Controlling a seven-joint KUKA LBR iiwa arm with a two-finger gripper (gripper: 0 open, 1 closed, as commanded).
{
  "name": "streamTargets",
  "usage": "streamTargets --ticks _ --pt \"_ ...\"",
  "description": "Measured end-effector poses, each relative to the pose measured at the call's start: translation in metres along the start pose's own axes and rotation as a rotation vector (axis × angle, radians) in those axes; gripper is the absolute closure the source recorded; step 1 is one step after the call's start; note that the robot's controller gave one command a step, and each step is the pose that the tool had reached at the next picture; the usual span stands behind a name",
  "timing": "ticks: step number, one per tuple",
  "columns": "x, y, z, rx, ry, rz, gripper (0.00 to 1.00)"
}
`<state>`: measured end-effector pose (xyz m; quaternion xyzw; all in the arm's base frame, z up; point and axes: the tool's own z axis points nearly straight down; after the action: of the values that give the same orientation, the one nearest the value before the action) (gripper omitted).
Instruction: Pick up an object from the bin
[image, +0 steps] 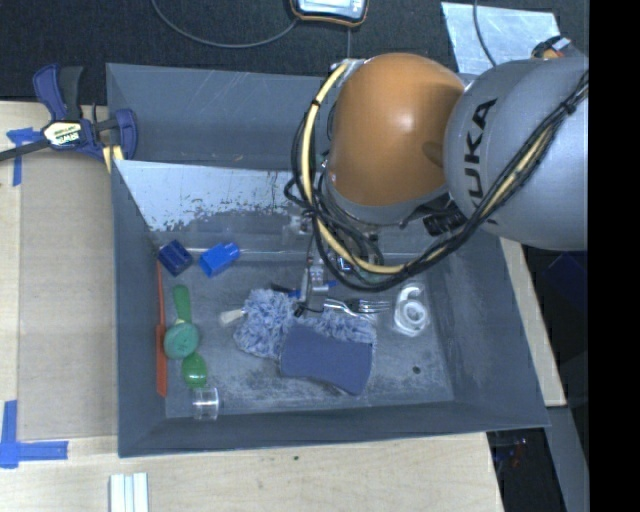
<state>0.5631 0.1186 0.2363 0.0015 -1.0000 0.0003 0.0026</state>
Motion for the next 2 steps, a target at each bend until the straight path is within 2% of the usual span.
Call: streamTargets --ticks 1,2 --pt "-0.001 -0.001 -0.005 -0.001 -0.009 0.003 0.00" --pt "-0.021 -0.012 0.133 -0.001 -0.013 -0.139 0.00"
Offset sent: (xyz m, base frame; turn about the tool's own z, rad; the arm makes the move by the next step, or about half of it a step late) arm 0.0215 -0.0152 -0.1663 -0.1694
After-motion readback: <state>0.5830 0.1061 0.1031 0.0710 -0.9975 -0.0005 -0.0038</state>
